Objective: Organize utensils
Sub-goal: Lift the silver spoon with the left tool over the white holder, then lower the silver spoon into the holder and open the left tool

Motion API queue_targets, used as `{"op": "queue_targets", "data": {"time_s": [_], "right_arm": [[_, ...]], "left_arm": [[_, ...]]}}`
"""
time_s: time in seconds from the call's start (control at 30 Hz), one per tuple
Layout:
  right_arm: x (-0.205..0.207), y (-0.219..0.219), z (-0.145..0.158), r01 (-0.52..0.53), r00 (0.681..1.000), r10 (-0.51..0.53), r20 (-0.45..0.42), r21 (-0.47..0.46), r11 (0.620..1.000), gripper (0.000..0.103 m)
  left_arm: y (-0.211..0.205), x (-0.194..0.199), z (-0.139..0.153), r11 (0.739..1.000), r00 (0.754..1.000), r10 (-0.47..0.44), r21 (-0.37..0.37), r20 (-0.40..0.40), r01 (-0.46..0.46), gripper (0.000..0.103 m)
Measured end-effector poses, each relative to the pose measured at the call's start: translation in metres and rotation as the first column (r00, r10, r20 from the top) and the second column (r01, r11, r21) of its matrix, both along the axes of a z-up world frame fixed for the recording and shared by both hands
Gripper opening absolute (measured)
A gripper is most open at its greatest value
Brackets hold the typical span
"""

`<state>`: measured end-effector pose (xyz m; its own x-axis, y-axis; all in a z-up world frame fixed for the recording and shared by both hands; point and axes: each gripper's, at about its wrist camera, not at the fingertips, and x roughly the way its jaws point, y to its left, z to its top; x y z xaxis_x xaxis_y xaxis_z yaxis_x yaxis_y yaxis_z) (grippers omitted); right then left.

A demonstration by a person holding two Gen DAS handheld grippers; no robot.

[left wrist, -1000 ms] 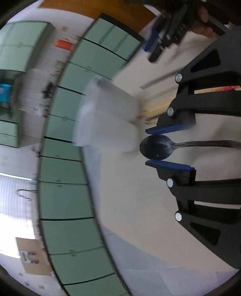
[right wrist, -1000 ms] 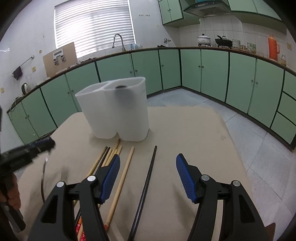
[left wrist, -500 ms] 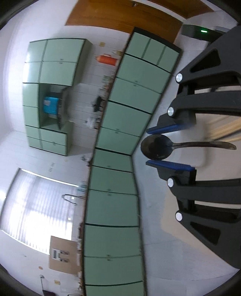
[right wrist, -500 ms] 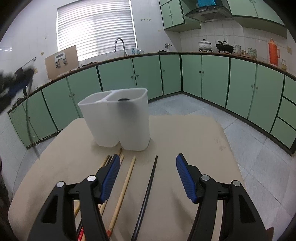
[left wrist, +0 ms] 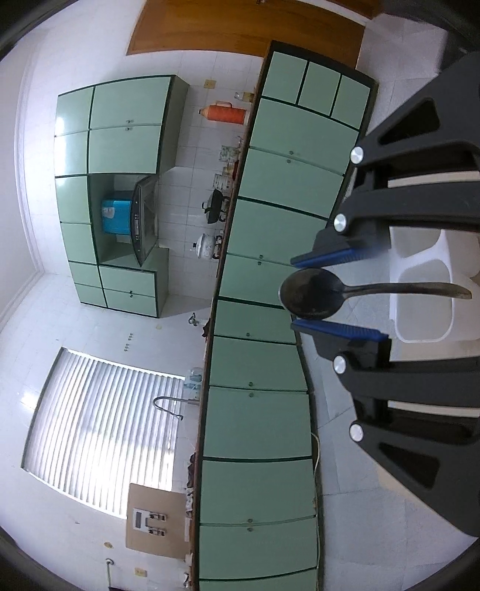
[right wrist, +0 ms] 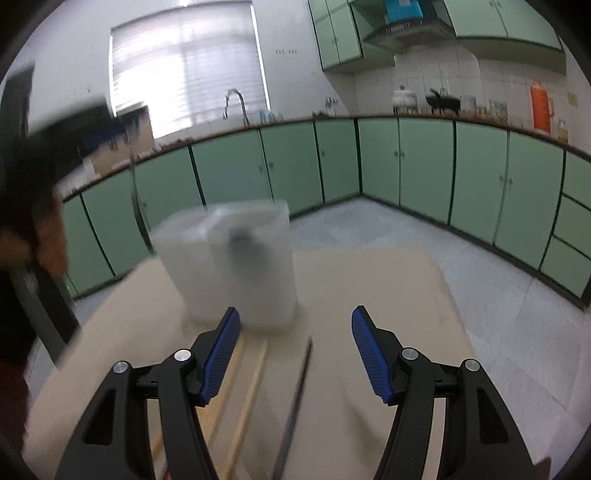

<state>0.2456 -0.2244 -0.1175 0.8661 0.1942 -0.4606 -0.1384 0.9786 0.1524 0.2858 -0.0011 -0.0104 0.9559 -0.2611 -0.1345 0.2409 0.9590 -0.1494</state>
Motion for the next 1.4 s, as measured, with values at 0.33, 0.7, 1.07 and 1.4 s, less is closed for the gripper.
{"op": "queue_targets", "data": {"time_s": [0.33, 0.7, 1.07, 1.4], "right_arm": [[0.052, 0.012, 0.054, 0.003, 0.991, 0.000, 0.135, -0.023, 1.000, 0.062], [0.075, 0.010, 0.053, 0.002, 0.990, 0.000, 0.138, -0.019, 1.000, 0.062], [0.084, 0.015, 0.046, -0.011, 0.993, 0.014, 0.115, -0.029, 1.000, 0.062], [0.073, 0.013, 0.042, -0.012, 0.995, 0.015, 0.097, -0.030, 0.999, 0.062]], "left_arm": [[-0.002, 0.012, 0.004, 1.000, 0.999, -0.022, 0.004, 0.037, 0.022, 0.027], [0.001, 0.015, 0.003, 1.000, 0.997, -0.029, 0.009, 0.066, 0.029, 0.027], [0.000, 0.035, -0.041, 0.998, 0.999, -0.011, 0.068, -0.049, 0.014, 0.028], [0.023, 0.007, -0.048, 0.998, 0.996, 0.022, 0.059, -0.090, -0.017, 0.068]]}}
